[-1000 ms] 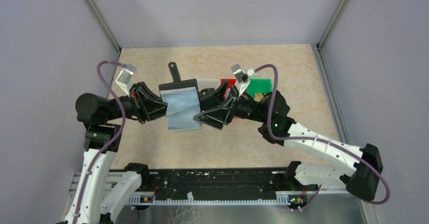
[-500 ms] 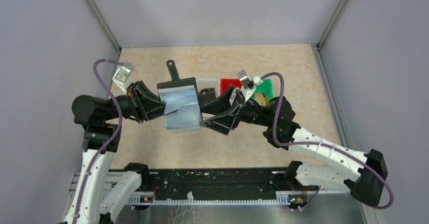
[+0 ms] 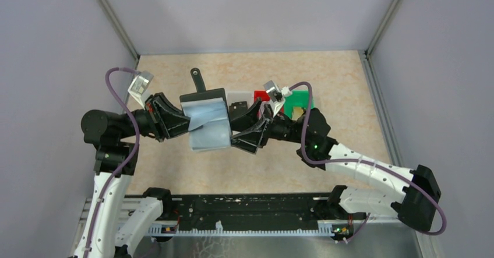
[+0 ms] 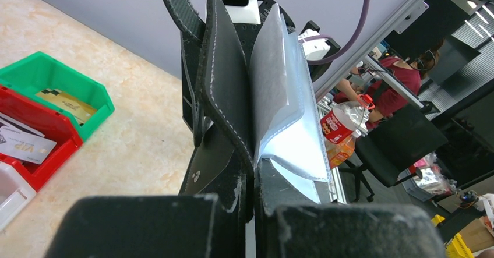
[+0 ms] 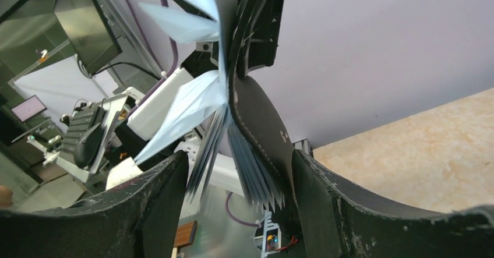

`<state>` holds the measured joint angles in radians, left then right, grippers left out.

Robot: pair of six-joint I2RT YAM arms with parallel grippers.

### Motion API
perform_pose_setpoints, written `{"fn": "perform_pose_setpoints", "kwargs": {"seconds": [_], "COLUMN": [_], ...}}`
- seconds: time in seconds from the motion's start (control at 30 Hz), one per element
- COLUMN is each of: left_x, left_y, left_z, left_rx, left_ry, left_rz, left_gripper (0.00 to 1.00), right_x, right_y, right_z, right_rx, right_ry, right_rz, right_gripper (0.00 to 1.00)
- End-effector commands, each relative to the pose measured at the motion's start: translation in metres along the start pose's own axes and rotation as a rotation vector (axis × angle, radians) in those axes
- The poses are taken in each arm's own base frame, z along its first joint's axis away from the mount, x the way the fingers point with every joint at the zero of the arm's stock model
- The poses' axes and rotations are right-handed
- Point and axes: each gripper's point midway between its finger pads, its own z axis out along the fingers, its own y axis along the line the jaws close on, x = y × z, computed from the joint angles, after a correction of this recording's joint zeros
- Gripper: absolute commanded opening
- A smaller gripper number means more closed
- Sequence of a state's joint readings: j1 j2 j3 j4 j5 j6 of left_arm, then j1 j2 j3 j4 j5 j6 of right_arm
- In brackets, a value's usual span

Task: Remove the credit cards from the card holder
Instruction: Remove the credit card from the card holder.

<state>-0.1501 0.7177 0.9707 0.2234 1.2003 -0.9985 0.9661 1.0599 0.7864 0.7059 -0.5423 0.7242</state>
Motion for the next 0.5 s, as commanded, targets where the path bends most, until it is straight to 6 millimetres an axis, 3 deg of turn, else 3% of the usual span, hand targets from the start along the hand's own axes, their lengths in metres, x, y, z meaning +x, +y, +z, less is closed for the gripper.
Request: {"fn": "perform_pose_setpoints", "kwargs": {"seconds": [0.0, 0.17, 0.33, 0.37, 0.47], "left_x": [-0.011, -0.009, -0.004, -0.003, -0.003], "left_y": [-0.016, -0.014, -0.003, -0.001, 0.002], "left_z": [0.000, 0.000, -0.001, -0.001, 0.000], "left_rx": [0.015, 0.014, -0.014, -0.019, -0.028], "left_ry": [-0.027, -0.020, -0.020, -0.022, -0.026], "left_rz": [0.068, 0.071, 0.036, 0.027, 0.023], "left_gripper": [0.00, 0.00, 0.00, 0.00, 0.00], "right_x": [-0.035, -0.046, -0.055, -0.054, -0.049], "right_y": [0.007, 0.003, 0.027, 0.032, 0.037], "right_z": [0.015, 0.019, 0.029, 0.032, 0.037], "right_rx": [0.004, 0.022, -0.100, -0.125, -0.165], "right_ry": [-0.078, -0.117, -0.140, -0.135, -0.116], "right_rz": [-0.064, -0.084, -0.127, -0.124, -0.079], "right_gripper": [0.64, 0.63, 0.62, 0.59, 0.36]}}
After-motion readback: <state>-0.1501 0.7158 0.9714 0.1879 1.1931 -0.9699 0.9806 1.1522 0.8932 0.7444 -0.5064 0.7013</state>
